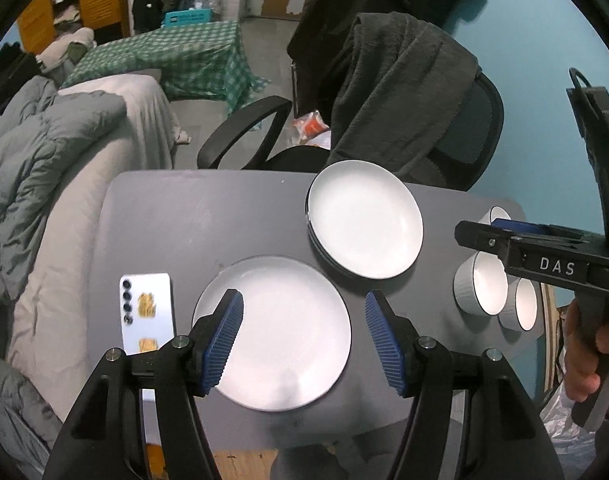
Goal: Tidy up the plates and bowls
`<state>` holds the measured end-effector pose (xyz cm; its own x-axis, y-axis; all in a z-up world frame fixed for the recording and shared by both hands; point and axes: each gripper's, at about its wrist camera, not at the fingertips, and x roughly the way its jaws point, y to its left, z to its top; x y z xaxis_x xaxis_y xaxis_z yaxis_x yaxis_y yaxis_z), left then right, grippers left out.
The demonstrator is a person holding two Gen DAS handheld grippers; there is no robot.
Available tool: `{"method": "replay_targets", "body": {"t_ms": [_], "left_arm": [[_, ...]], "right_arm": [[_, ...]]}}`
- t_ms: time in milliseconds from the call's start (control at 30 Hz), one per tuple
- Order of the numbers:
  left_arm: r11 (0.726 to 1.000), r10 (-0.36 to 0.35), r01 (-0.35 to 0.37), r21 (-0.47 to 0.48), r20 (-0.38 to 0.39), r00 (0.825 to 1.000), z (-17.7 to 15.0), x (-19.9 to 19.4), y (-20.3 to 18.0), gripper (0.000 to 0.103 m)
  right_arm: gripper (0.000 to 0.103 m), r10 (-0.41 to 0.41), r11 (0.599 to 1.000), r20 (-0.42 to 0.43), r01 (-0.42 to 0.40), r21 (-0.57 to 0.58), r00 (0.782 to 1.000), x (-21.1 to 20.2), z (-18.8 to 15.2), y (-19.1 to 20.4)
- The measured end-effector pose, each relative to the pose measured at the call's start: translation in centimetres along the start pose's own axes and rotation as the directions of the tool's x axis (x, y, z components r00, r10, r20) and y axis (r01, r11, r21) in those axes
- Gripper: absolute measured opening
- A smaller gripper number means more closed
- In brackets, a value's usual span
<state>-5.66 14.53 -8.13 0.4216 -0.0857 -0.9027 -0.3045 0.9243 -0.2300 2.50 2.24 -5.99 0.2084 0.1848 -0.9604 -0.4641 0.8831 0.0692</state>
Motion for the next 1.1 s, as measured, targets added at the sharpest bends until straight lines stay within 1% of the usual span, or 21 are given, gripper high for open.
{"method": "replay_targets", "body": {"t_ms": [267, 433, 667, 867, 1000, 1100], "left_arm": [[0.998, 0.030, -0.030, -0.053, 0.011, 0.999, -2.2, -1.8, 1.5, 0.065], [0.996, 0.035, -0.035, -0.087, -0.002, 0.999, -3.0, -1.7, 2.6, 0.065], [0.994, 0.043, -0.044, -0.102, -0.012, 0.999, -3.7, -1.6, 3.7, 0.065], [0.992, 0.058, -0.060, -0.108, -0.025, 0.998, -4.0, 0.3, 5.2, 0.065], [0.992, 0.050, -0.055, -0.118, -0.041, 0.998, -4.1, 1.9, 6.8, 0.065], [0.991, 0.067, -0.071, -0.110, -0.045, 0.997, -3.8, 3.0, 7.8, 0.065]], "right_arm": [[0.065, 0.037, 0.999, 0.000, -0.037, 0.000, 0.999, -0.9, -2.3, 1.5], [0.065, 0.042, 0.999, -0.002, -0.042, -0.014, 0.999, -1.1, -3.1, 2.1], [0.065, 0.053, 0.999, -0.018, -0.053, -0.008, 0.998, -1.2, -4.0, 1.9], [0.065, 0.050, 0.999, -0.025, -0.051, -0.010, 0.998, -0.1, -4.6, 1.9], [0.065, 0.067, 0.998, -0.031, -0.067, -0.014, 0.997, 1.2, -4.9, 1.8], [0.065, 0.079, 0.997, -0.041, -0.080, -0.019, 0.996, 2.4, -5.0, 1.8]]}}
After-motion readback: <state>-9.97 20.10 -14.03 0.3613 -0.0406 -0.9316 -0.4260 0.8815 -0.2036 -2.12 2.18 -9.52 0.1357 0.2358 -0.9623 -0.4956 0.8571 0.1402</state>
